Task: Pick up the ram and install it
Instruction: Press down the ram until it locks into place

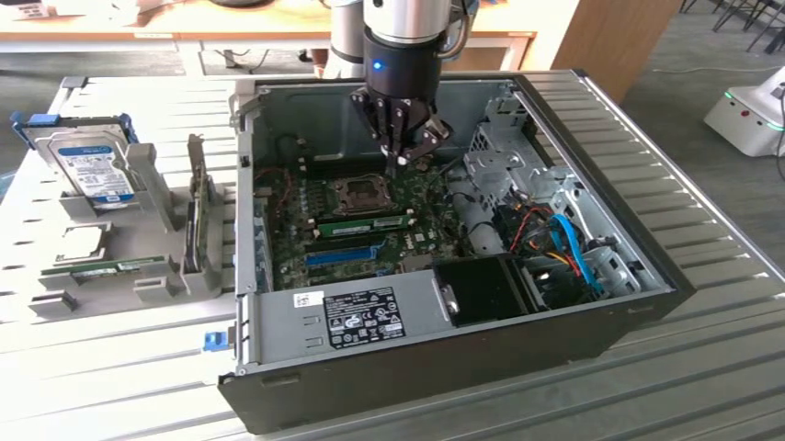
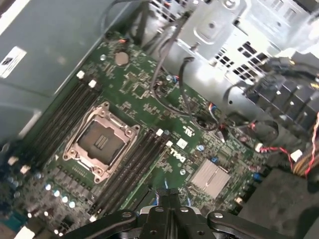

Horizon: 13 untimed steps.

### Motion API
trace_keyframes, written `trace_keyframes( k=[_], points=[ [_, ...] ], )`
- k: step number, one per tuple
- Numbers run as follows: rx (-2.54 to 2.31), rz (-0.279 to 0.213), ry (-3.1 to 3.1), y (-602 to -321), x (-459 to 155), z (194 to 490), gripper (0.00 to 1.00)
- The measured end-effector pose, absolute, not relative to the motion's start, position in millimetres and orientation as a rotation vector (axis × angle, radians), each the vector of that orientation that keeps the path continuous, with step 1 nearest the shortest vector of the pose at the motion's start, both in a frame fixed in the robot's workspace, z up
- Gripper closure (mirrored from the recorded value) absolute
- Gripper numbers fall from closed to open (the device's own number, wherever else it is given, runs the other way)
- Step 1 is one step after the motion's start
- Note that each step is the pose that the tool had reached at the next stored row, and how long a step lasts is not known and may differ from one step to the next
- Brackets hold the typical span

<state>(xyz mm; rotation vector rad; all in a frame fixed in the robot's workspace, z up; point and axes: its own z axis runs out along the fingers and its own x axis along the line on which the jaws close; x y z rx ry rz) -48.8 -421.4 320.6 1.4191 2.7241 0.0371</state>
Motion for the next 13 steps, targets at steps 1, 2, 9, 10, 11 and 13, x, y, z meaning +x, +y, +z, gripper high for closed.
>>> trace_keyframes(
  k=[1,2,9,10,11,13],
  points=[
    [1.442,0.036,2.712,-421.4,-48.8,320.5,0.89],
    [1.466,0.035,2.699,-421.4,-48.8,320.4,0.89],
    [1.475,0.035,2.694,-421.4,-48.9,320.4,0.89],
    [1.472,0.035,2.695,-421.4,-48.9,320.3,0.89],
    [1.452,0.036,2.706,-421.3,-48.9,320.3,0.89],
    [1.402,0.038,2.733,-421.3,-48.9,320.3,0.89]
  ],
)
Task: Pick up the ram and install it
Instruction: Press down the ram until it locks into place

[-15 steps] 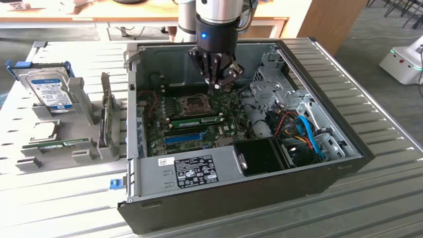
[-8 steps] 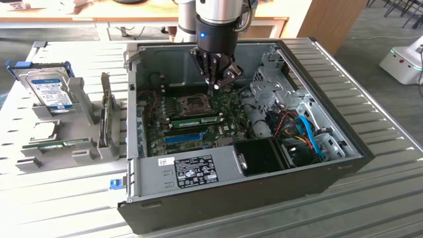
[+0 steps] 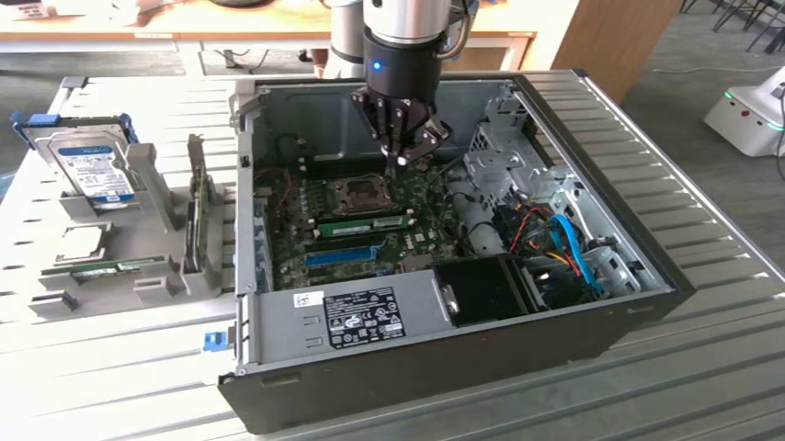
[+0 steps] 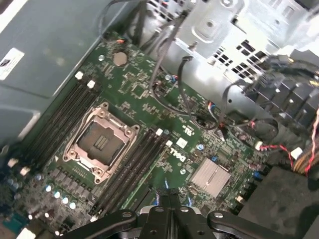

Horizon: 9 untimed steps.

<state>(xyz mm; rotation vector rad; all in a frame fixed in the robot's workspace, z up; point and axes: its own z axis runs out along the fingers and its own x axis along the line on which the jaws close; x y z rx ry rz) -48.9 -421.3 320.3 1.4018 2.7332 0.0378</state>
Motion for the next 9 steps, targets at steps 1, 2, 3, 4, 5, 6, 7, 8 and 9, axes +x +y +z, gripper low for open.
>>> trace_keyframes(
  k=[1,2,3,4,5,6,7,8,9],
  points=[
    [1.377,0.039,2.746,-421.4,-48.9,320.3,0.89],
    [1.352,0.04,2.759,-421.3,-48.9,320.2,0.89],
    [1.328,0.041,2.771,-421.3,-48.9,320.2,0.89],
    [1.303,0.042,2.783,-421.4,-48.9,320.1,0.89],
    [1.276,0.043,2.795,-421.4,-48.9,320.1,0.89],
    [1.251,0.043,2.807,-421.4,-48.9,320.1,0.89],
    [1.226,0.044,2.818,-421.4,-48.8,320.0,0.89],
    [1.201,0.045,2.829,-421.3,-48.9,319.9,0.89],
    [1.175,0.046,2.84,-421.4,-48.9,319.8,0.89]
  ],
)
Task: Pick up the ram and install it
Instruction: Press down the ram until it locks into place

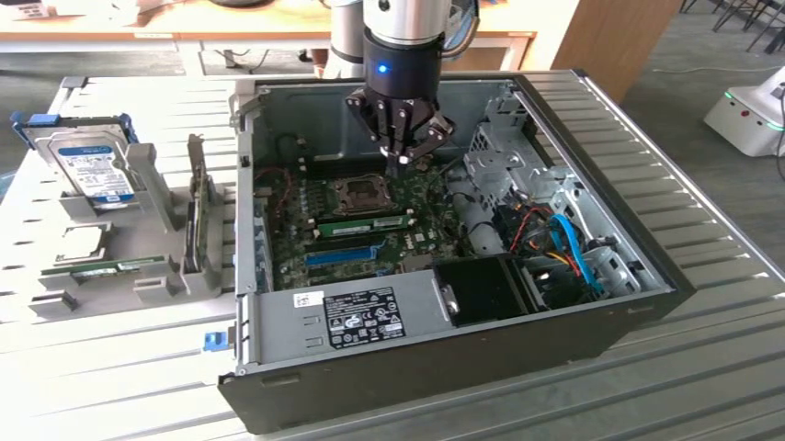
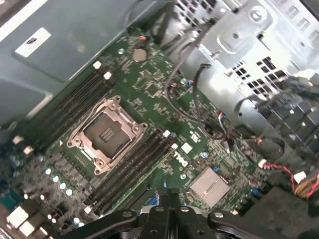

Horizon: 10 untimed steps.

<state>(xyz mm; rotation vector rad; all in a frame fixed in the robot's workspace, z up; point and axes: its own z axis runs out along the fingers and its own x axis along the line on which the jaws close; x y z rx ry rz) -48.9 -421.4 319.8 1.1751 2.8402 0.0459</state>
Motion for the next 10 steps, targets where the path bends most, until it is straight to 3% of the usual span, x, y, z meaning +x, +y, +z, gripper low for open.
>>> trace_keyframes(
  k=[10],
  points=[
    [0.913,0.053,2.937,-421.4,-48.9,319.1,0.89]
  ],
)
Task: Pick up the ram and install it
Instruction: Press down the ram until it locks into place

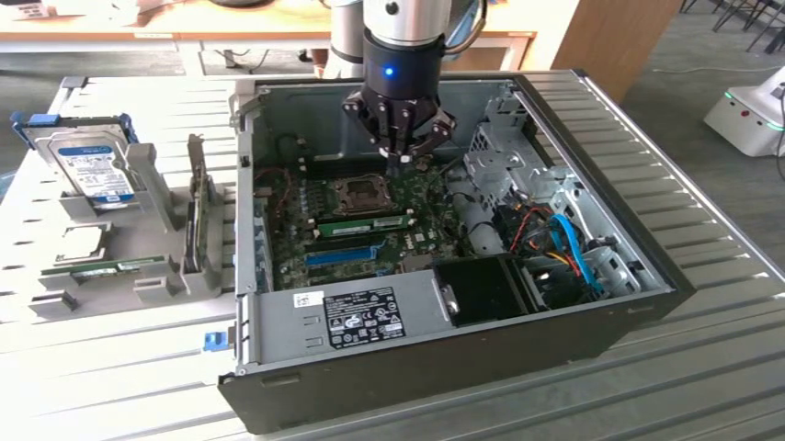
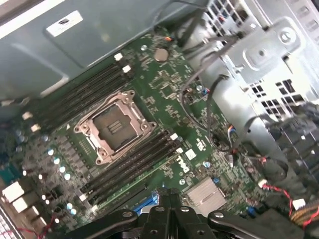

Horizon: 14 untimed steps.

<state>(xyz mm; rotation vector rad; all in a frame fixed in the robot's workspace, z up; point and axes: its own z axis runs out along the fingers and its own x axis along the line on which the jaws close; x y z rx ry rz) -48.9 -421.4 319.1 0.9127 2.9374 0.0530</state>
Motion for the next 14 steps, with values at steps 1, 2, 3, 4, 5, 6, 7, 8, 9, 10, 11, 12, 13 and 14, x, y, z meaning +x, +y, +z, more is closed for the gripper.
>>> trace_keyframes(
  k=[1,2,3,4,5,6,7,8,9,10,11,12,13,14],
  points=[
    [0.886,0.054,2.946,-421.4,-48.9,319.0,0.89],
    [0.86,0.055,2.954,-421.4,-48.9,319.0,0.89],
    [0.833,0.056,2.962,-421.4,-48.9,318.9,0.89],
    [0.804,0.057,2.97,-421.4,-48.9,318.9,0.89],
    [0.778,0.057,2.978,-421.3,-48.9,318.8,0.89],
    [0.751,0.058,2.985,-421.4,-48.9,318.7,0.89],
    [0.724,0.059,2.992,-421.4,-48.9,318.7,0.89],
    [0.697,0.06,2.999,-421.4,-48.9,318.6,0.89],
    [0.67,0.061,3.005,-421.4,-48.9,318.5,0.89],
    [0.643,0.062,3.011,-421.4,-48.9,318.5,0.89],
    [0.615,0.063,3.018,-421.4,-48.9,318.4,0.89],
    [0.588,0.064,3.023,-421.4,-48.9,318.4,0.89],
    [0.56,0.064,3.029,-421.4,-48.9,318.3,0.89],
    [0.533,0.065,3.034,-421.4,-48.9,318.3,0.89]
  ],
)
